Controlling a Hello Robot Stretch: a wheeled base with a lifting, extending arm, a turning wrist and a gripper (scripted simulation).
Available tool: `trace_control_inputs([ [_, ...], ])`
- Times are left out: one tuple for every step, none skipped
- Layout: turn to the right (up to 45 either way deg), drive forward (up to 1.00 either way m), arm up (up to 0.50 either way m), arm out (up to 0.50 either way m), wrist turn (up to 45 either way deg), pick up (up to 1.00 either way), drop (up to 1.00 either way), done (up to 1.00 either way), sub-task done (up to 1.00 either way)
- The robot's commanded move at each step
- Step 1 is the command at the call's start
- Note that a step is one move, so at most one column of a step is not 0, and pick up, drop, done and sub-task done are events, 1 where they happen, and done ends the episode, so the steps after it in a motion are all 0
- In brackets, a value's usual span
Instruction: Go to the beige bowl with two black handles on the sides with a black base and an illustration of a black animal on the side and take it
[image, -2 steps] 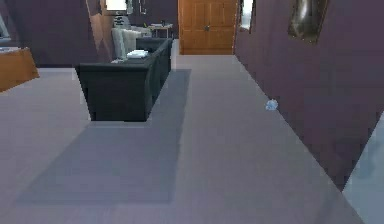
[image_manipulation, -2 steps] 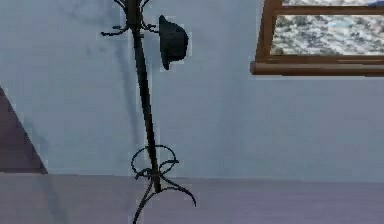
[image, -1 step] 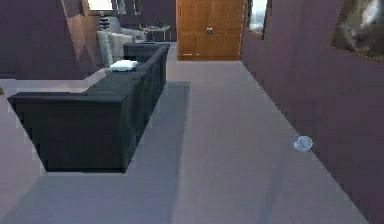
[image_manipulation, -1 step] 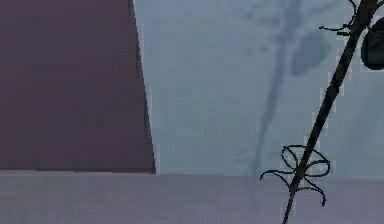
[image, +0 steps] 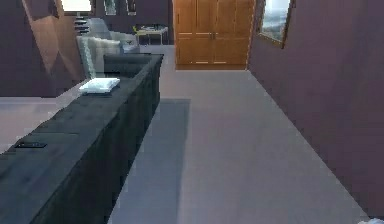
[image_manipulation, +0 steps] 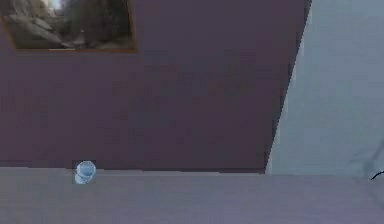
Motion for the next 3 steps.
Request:
trace_control_inputs([
  [0.0,1.00,0.00,0.00,0.0,0.00,0.00,0.00,0.00],
  [3.0,0.00,0.00,0.00,0.0,0.00,0.00,0.00,0.00],
  [0.0,1.00,0.00,0.00,0.0,0.00,0.00,0.00,0.00],
])
